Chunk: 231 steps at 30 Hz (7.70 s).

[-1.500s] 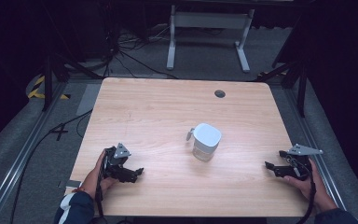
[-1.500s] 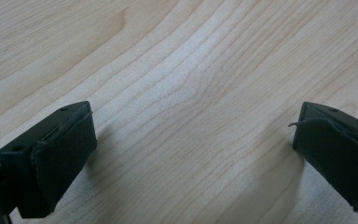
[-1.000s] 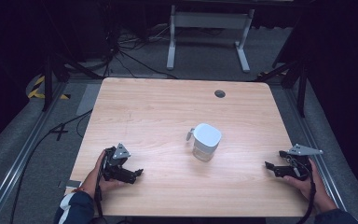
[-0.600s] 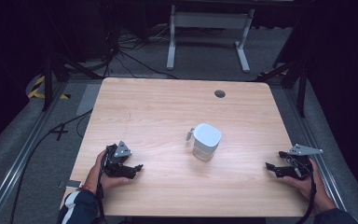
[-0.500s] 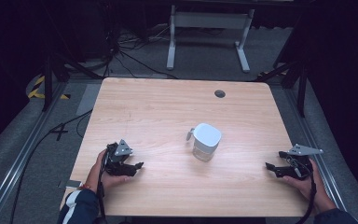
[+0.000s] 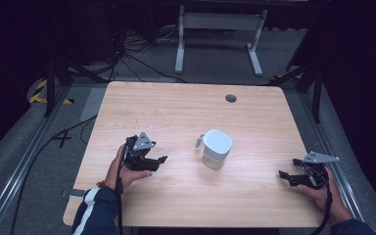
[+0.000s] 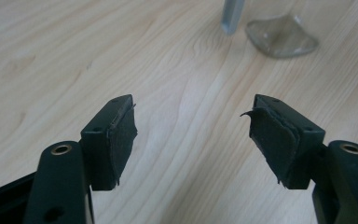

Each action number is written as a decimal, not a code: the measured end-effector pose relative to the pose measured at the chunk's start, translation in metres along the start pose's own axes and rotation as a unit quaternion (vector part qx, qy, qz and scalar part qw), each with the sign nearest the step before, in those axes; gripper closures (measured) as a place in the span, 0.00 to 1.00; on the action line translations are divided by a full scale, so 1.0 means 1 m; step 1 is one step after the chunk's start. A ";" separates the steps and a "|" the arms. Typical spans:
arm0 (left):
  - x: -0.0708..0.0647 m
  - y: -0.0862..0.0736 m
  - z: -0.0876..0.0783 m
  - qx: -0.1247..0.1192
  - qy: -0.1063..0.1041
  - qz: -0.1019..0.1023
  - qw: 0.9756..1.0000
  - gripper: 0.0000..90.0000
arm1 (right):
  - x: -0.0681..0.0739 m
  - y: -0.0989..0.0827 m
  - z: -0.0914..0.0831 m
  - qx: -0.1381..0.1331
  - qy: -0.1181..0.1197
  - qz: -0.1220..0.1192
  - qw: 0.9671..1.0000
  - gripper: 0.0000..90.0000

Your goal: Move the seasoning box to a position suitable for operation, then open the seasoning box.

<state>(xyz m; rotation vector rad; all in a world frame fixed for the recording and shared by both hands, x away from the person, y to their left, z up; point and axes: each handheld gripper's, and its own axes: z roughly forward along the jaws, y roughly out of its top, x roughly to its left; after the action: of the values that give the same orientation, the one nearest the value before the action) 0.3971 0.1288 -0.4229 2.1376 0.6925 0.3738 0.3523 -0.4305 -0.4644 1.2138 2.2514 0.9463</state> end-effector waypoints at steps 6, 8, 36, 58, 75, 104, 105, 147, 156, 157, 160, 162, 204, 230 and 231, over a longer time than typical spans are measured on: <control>-0.003 0.028 0.005 -0.036 -0.009 0.003 0.999 0.41 | 0.000 0.000 0.000 -0.001 0.000 0.000 1.000 0.19; -0.005 0.042 0.008 -0.046 -0.013 0.012 0.999 0.50 | 0.000 0.000 0.000 -0.001 0.000 0.000 1.000 0.19; -0.044 0.112 0.068 -0.053 -0.053 0.071 0.995 0.98 | 0.000 -0.001 -0.001 -0.002 0.004 0.000 1.000 0.19; -0.038 0.104 0.071 -0.084 -0.052 0.043 0.994 0.99 | 0.036 0.050 -0.019 -0.051 0.083 -0.051 0.994 0.74; -0.036 0.101 0.075 -0.099 -0.054 0.031 0.993 0.99 | 0.116 0.138 0.008 -0.050 0.144 -0.148 0.977 0.99; -0.033 0.098 0.076 -0.111 -0.060 0.020 0.992 0.98 | 0.137 0.152 0.022 -0.032 0.144 -0.162 0.976 1.00; -0.032 0.098 0.076 -0.109 -0.061 0.021 0.992 0.98 | 0.137 0.152 0.022 -0.032 0.142 -0.161 0.976 1.00; -0.029 0.090 0.084 -0.081 -0.044 0.017 0.996 0.95 | 0.140 0.169 0.017 -0.072 0.131 -0.158 0.976 1.00; -0.019 0.072 0.077 -0.065 -0.035 0.010 0.997 0.93 | 0.157 0.192 0.019 -0.073 0.127 -0.185 0.972 1.00; -0.017 0.068 0.075 -0.060 -0.031 0.011 0.998 0.93 | 0.159 0.194 0.020 -0.073 0.127 -0.190 0.971 1.00; -0.013 0.056 0.067 -0.048 -0.025 0.015 0.998 0.92 | 0.163 0.198 0.022 -0.073 0.129 -0.196 0.969 1.00; -0.011 0.047 0.060 -0.040 -0.021 0.017 0.999 0.92 | 0.163 0.199 0.023 -0.072 0.131 -0.194 0.970 1.00; 0.006 -0.101 -0.045 0.065 0.037 -0.037 0.997 0.39 | 0.088 0.118 -0.025 -0.026 0.077 -0.190 0.978 0.85; 0.008 -0.109 -0.047 0.050 0.044 -0.060 0.996 0.28 | 0.036 0.008 -0.026 -0.016 0.061 -0.103 0.993 0.49; 0.008 -0.109 -0.047 0.050 0.044 -0.058 0.996 0.28 | 0.032 0.002 -0.027 -0.019 0.063 -0.095 0.993 0.49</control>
<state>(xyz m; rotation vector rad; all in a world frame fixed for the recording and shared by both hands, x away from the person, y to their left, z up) 0.3431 0.2172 -0.4810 2.1726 0.8975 0.3804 0.3196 -0.4121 -0.4456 0.9280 2.3851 1.0108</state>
